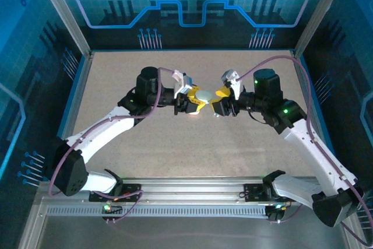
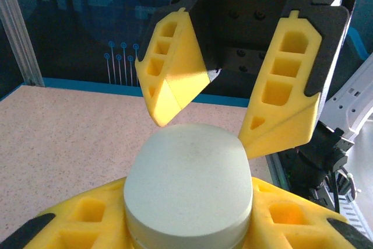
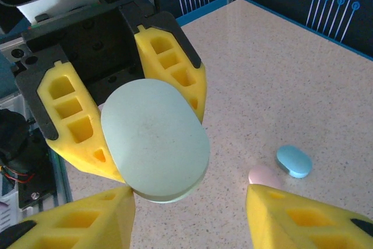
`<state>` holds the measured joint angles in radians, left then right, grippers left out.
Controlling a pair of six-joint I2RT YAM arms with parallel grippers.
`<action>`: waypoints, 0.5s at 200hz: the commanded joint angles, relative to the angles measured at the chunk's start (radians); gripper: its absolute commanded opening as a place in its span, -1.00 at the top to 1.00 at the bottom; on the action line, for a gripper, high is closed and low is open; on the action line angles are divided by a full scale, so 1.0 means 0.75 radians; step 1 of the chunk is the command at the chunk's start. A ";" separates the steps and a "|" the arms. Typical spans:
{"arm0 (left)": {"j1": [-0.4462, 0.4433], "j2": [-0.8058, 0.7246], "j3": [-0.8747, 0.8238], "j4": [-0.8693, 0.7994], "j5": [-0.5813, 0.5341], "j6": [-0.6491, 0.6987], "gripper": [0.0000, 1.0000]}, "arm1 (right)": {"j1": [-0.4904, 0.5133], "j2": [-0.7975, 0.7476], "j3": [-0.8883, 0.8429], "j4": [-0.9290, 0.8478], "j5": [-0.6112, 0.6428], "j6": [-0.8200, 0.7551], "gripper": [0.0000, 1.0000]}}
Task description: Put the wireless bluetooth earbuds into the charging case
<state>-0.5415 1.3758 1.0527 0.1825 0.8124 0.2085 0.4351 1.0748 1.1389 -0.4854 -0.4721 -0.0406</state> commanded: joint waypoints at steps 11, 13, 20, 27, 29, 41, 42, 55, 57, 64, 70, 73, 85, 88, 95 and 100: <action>-0.045 -0.016 0.031 -0.079 0.134 0.064 0.51 | -0.038 0.021 0.038 0.092 0.032 0.059 -0.06; -0.046 -0.016 0.032 -0.079 0.134 0.065 0.51 | -0.038 0.018 0.037 0.094 0.031 0.062 -0.06; -0.047 -0.016 0.032 -0.081 0.136 0.063 0.51 | -0.038 0.019 0.032 0.103 0.037 0.070 -0.05; -0.045 -0.016 0.031 -0.081 0.137 0.062 0.51 | -0.040 0.018 0.030 0.105 0.047 0.073 -0.05; -0.045 -0.016 0.032 -0.081 0.138 0.063 0.51 | -0.041 0.017 0.030 0.105 0.051 0.073 -0.05; -0.046 -0.016 0.032 -0.082 0.144 0.062 0.52 | -0.042 0.015 0.027 0.107 0.075 0.074 -0.03; -0.047 -0.016 0.032 -0.083 0.144 0.062 0.52 | -0.043 0.015 0.026 0.107 0.077 0.075 -0.03; -0.046 -0.014 0.034 -0.087 0.148 0.063 0.52 | -0.048 0.009 0.022 0.119 0.087 0.083 -0.03; -0.046 -0.014 0.033 -0.086 0.148 0.063 0.51 | -0.048 0.006 0.022 0.122 0.087 0.083 -0.02; -0.047 -0.012 0.034 -0.084 0.150 0.059 0.52 | -0.048 0.004 0.016 0.131 0.086 0.085 -0.02; -0.045 -0.012 0.036 -0.084 0.155 0.057 0.52 | -0.048 0.001 0.012 0.137 0.093 0.087 -0.02; -0.045 -0.012 0.036 -0.084 0.159 0.057 0.52 | -0.048 0.001 0.010 0.140 0.098 0.090 -0.02; -0.046 -0.008 0.039 -0.086 0.166 0.054 0.52 | -0.050 -0.001 0.006 0.145 0.108 0.094 -0.01; -0.046 -0.008 0.040 -0.086 0.167 0.054 0.52 | -0.050 -0.001 0.005 0.146 0.108 0.095 -0.01; -0.047 -0.008 0.040 -0.084 0.166 0.054 0.52 | -0.050 -0.001 0.003 0.146 0.105 0.091 -0.01; -0.045 -0.010 0.039 -0.081 0.165 0.053 0.52 | -0.050 -0.001 0.003 0.144 0.097 0.087 -0.01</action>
<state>-0.5415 1.3758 1.0534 0.1398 0.8055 0.2176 0.4225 1.0725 1.1389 -0.4778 -0.4740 0.0078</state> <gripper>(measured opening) 0.383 0.507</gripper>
